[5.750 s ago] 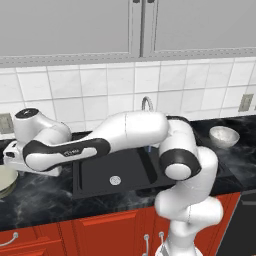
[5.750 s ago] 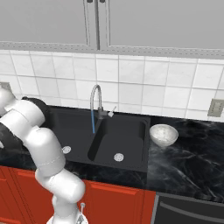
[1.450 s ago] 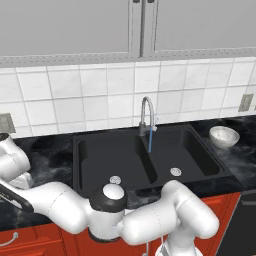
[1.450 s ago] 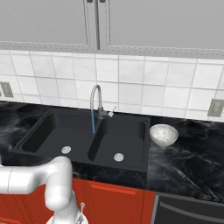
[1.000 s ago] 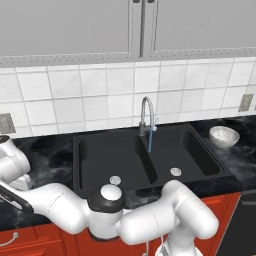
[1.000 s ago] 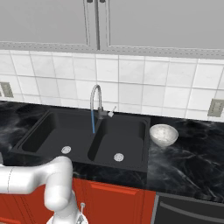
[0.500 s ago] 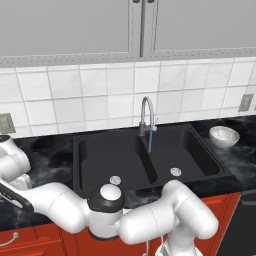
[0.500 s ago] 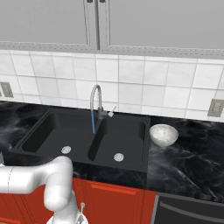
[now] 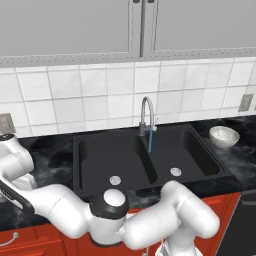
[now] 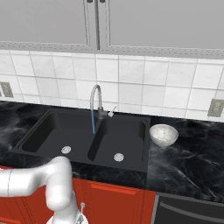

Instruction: Rinse each bowl for a few seconds and place them down in the sink or on the counter.

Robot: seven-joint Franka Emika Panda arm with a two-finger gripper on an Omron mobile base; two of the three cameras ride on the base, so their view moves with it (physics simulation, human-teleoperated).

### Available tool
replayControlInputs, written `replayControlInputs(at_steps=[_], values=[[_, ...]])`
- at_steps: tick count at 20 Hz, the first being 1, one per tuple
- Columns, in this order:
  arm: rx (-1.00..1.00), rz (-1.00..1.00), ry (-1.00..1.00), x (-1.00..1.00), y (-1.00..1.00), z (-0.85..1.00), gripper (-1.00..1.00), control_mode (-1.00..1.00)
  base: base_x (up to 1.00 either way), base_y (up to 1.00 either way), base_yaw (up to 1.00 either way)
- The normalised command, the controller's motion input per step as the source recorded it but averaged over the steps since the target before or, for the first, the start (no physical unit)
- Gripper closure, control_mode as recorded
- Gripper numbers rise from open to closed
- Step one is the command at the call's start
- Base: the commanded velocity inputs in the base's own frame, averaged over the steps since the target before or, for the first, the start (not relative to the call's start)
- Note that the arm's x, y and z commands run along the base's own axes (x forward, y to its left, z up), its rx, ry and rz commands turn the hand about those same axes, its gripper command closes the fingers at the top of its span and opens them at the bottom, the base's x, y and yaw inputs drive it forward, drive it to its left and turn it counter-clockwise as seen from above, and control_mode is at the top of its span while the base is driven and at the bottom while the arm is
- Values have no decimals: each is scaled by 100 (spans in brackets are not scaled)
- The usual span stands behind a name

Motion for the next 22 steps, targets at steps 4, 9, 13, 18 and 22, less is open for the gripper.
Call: replayControlInputs(at_steps=[4,9,13,18,22], values=[[9,0,-5,-39,-43,-4,100,-100,0,0,0],[11,0,-4,-39,-43,4,100,-100,0,0,0],[10,1,-5,-37,-40,18,100,-100,0,0,0],[8,2,-7,-28,-35,43,100,-100,0,0,0],[6,0,-10,-23,-35,41,100,-100,0,0,0]])
